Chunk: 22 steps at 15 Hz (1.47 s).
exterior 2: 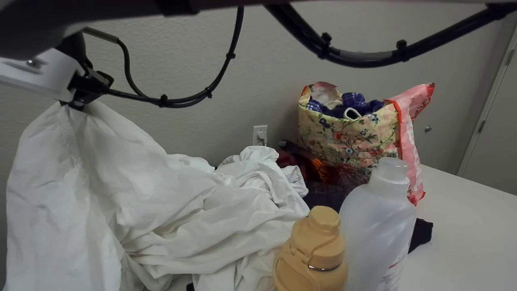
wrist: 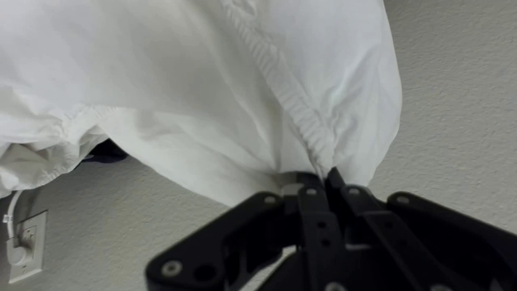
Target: Move the white bedsheet to the left
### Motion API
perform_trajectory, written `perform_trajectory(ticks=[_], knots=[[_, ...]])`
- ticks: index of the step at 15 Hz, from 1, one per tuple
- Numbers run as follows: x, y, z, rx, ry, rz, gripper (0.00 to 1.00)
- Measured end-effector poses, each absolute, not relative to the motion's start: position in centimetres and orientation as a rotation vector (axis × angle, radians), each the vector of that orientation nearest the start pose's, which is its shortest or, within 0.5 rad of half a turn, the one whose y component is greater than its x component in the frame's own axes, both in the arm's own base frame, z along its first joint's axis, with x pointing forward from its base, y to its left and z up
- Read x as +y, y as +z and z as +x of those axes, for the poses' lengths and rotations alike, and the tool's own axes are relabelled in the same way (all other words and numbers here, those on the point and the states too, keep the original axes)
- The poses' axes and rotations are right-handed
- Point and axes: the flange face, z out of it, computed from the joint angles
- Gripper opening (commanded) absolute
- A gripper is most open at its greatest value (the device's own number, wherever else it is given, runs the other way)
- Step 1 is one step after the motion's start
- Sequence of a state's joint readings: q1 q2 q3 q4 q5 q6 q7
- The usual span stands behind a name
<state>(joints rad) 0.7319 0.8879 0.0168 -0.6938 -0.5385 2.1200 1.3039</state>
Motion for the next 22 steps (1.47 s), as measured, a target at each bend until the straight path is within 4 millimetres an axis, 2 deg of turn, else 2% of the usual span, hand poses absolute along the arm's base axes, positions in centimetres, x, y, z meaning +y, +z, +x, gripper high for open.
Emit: perform_trajectory(ticks=[4, 5, 7, 15, 18, 22], knots=[[53.0, 50.4, 61.7, 0.563, -1.03, -2.723, 0.02], [52.9, 50.4, 61.7, 0.565, -1.03, -2.724, 0.31], [52.7, 50.3, 61.9, 0.573, -1.028, -2.732, 0.39], [50.6, 49.7, 63.2, 0.638, -1.006, -2.801, 0.99], [48.8, 49.6, 64.2, 0.679, -0.996, -2.837, 1.0], [44.9, 50.4, 66.6, 0.772, -1.004, -2.836, 1.0]])
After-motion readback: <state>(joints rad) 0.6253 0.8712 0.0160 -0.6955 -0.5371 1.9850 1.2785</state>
